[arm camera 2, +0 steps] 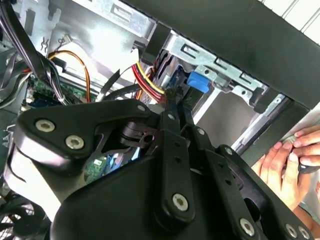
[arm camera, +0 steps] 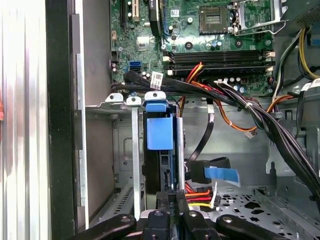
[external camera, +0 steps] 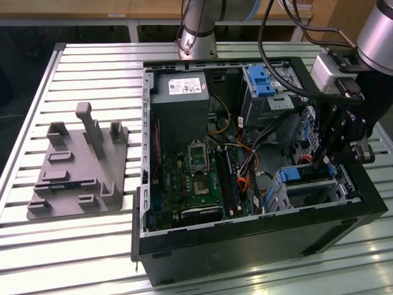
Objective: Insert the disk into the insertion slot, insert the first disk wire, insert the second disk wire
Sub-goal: 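Insert the first disk wire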
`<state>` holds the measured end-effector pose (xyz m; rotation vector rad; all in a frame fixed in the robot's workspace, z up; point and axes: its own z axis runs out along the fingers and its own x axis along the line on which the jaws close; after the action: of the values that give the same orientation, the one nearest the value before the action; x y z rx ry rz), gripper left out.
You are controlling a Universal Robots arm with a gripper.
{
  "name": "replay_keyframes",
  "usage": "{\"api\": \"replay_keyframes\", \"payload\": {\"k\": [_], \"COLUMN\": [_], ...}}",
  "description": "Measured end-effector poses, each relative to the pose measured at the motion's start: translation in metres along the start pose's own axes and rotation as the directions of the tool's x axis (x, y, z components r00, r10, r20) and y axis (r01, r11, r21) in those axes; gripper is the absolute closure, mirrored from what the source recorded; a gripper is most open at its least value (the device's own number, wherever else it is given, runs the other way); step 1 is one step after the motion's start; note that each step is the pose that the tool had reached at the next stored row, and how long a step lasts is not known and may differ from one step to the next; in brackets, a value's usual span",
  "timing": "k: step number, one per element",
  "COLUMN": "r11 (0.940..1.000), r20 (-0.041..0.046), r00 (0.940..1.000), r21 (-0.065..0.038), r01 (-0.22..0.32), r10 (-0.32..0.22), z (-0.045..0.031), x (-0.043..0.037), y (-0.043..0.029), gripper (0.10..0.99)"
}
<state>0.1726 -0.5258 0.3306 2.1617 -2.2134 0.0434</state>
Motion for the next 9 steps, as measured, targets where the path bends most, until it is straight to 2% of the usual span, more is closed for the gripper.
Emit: {"api": "replay_keyframes", "payload": {"k": [9], "r11": [1.0000], "r20": [-0.0001], "r00": [1.0000], "r21": [0.000], "r01": [0.002], "r10": [-0.002], "z": [0.0032], "x": [0.0001], "y": [0.0000], "gripper": [0.906]}}
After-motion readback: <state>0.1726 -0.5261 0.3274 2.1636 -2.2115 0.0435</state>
